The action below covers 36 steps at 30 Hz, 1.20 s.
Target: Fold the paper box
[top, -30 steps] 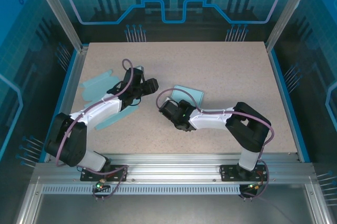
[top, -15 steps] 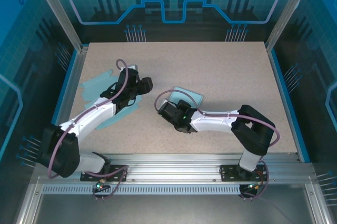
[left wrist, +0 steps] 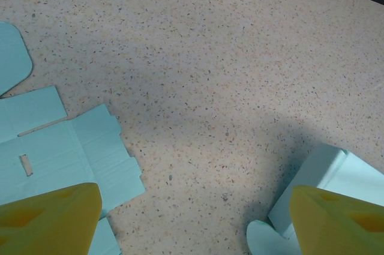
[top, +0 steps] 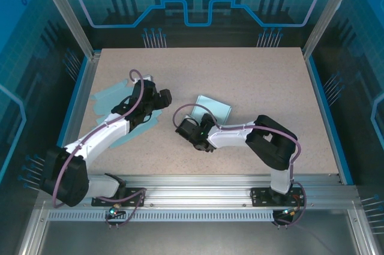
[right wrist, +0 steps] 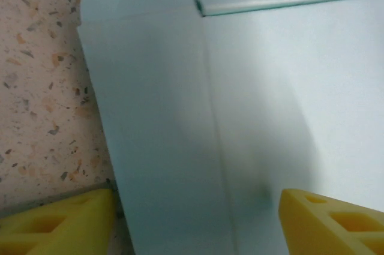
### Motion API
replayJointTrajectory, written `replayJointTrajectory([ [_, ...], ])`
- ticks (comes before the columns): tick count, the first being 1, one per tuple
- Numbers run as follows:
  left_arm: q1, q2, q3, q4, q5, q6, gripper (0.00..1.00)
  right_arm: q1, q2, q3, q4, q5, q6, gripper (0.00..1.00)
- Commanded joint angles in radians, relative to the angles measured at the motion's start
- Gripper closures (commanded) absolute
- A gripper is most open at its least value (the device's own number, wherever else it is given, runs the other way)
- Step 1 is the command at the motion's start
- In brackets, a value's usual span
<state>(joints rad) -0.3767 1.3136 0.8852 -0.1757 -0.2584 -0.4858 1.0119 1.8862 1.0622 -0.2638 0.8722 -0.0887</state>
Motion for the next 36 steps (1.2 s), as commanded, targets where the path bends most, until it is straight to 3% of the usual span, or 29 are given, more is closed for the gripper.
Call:
replayJointTrajectory([
  [1,0.008,-0.02,-0.008,-0.008,-0.023,0.024,0.17,0.009,-0.011,0.02,-0.032,0.017,0.016,0.24],
  [9,0.01,-0.023,-0.014,-0.009,-0.033,0.027,0.17,0.022,-0.084,0.01,-0.048,0.03,0.022,0.2],
  [23,0.014,-0.031,-0.018,-0.015,-0.035,0.034,0.17,-0.032,0.065,0.067,-0.033,0.163,0.06,0.23],
  [30,0.013,-0.031,-0.017,-0.015,-0.037,0.036,0.17,-0.061,0.053,0.071,-0.014,0.187,0.067,0.43],
  [36,0.015,-0.029,-0.011,-0.017,-0.039,0.043,0.17,-0.072,0.057,0.076,0.004,0.213,0.064,0.7],
])
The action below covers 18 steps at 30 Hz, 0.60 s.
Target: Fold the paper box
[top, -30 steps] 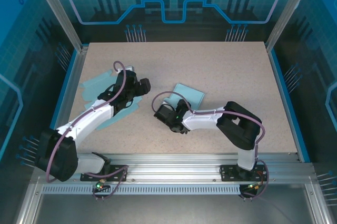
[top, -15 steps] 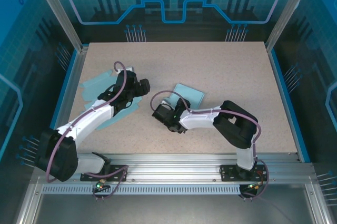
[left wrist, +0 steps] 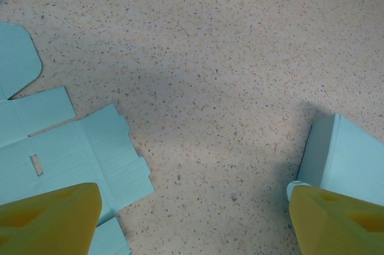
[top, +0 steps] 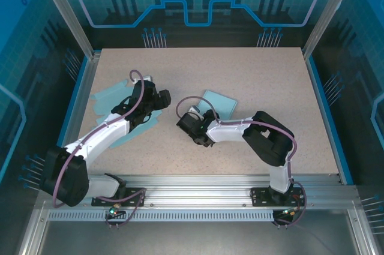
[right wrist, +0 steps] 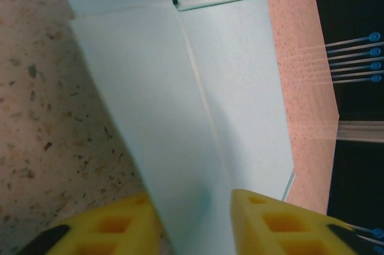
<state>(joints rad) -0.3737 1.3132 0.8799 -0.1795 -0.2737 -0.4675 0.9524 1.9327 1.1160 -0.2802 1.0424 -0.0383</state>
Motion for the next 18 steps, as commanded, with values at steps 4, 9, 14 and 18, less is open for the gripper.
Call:
replayJointTrajectory([
  [4,0.013,-0.029,-0.005,-0.014,-0.024,0.03,0.17,-0.023,0.009,0.031,0.026,0.064,0.004,0.78],
  [9,0.014,-0.028,-0.004,-0.014,-0.03,0.035,0.17,-0.038,-0.026,0.034,0.038,0.068,-0.038,0.94],
  [14,0.015,-0.027,0.004,-0.013,-0.032,0.041,0.17,-0.04,-0.084,0.045,0.011,0.024,-0.093,1.0],
  [18,0.016,-0.028,0.007,-0.011,-0.035,0.046,0.17,-0.039,-0.147,0.061,-0.066,-0.03,-0.11,1.0],
])
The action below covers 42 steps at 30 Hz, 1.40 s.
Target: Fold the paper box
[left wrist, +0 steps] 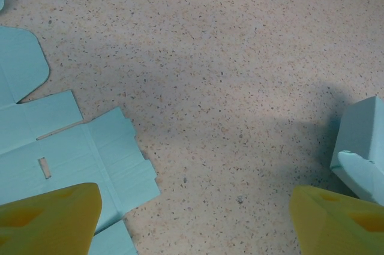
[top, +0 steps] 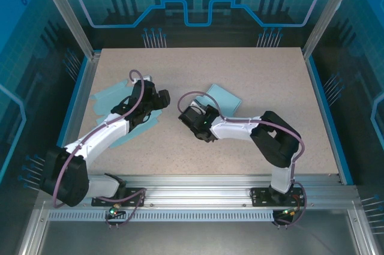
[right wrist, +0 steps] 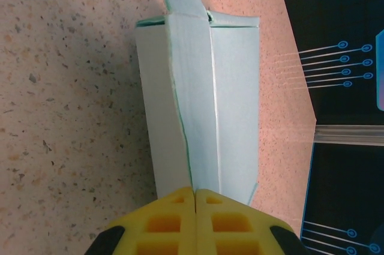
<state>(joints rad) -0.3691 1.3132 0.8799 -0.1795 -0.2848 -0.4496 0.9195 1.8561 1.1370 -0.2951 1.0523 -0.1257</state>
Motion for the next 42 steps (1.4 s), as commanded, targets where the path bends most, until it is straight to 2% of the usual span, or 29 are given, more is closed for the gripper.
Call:
replayJointTrajectory([
  [1,0.013,-0.028,0.006,-0.01,-0.024,0.028,0.17,-0.006,-0.088,0.045,-0.077,-0.064,-0.023,1.0],
  [13,0.012,-0.058,0.018,-0.028,0.005,0.052,0.17,-0.008,-0.25,0.216,-0.471,-0.461,-0.006,1.0],
  [20,0.015,-0.09,0.008,-0.037,0.076,0.055,0.17,-0.051,-0.219,0.337,-0.647,-0.695,-0.042,1.0],
  [25,0.026,-0.11,-0.025,-0.024,0.135,0.064,0.18,-0.086,-0.16,0.363,-0.671,-0.821,-0.1,1.0],
  [29,0.049,-0.137,-0.079,0.057,0.259,0.121,0.21,-0.124,-0.101,0.411,-0.669,-0.873,-0.116,1.0],
  [34,0.073,-0.135,-0.156,0.23,0.545,0.276,0.24,-0.156,-0.029,0.466,-0.674,-0.897,-0.144,1.0],
  [37,0.075,-0.095,-0.146,0.247,0.675,0.365,0.24,-0.167,0.0,0.493,-0.683,-0.901,-0.142,0.99],
  [40,0.075,-0.06,-0.135,0.251,0.752,0.446,0.24,-0.166,-0.006,0.504,-0.687,-0.909,-0.136,0.89],
  [42,0.075,-0.041,-0.119,0.234,0.77,0.504,0.24,-0.165,-0.023,0.504,-0.684,-0.914,-0.13,0.78],
])
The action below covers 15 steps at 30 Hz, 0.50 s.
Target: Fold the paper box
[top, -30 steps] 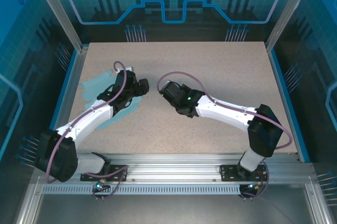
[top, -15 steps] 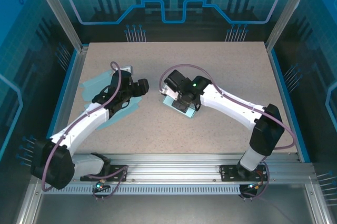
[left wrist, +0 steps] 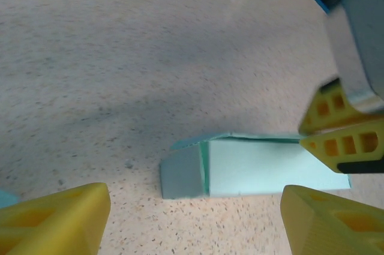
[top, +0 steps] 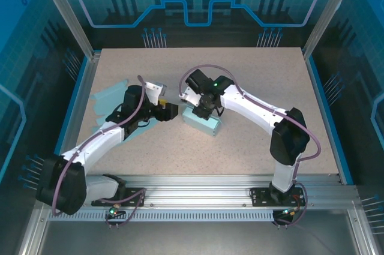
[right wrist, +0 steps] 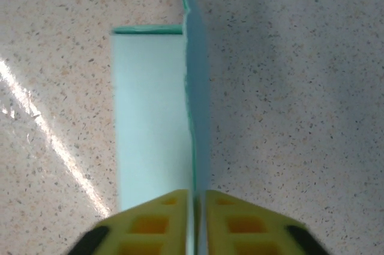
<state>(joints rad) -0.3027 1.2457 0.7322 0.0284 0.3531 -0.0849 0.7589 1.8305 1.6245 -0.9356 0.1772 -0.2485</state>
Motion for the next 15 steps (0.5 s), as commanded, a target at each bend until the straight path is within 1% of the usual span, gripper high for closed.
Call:
replayJointTrajectory([
  [1,0.008,0.036,0.037,0.014,0.135,0.176,0.24,-0.005,-0.007,0.014,-0.042,-0.038,-0.005,0.74],
  [4,0.01,0.06,0.073,-0.034,0.128,0.288,0.23,-0.005,-0.039,0.005,-0.03,-0.036,0.007,0.6],
  [6,0.01,0.074,0.106,-0.086,0.13,0.36,0.23,-0.004,-0.062,-0.001,-0.023,-0.038,0.018,0.56],
  [11,0.015,0.104,0.169,-0.169,0.114,0.541,0.23,-0.005,-0.136,-0.023,0.005,-0.035,0.079,0.51],
  [15,0.021,0.166,0.268,-0.298,0.146,0.642,0.26,-0.02,-0.229,-0.063,0.032,0.008,0.208,0.52],
])
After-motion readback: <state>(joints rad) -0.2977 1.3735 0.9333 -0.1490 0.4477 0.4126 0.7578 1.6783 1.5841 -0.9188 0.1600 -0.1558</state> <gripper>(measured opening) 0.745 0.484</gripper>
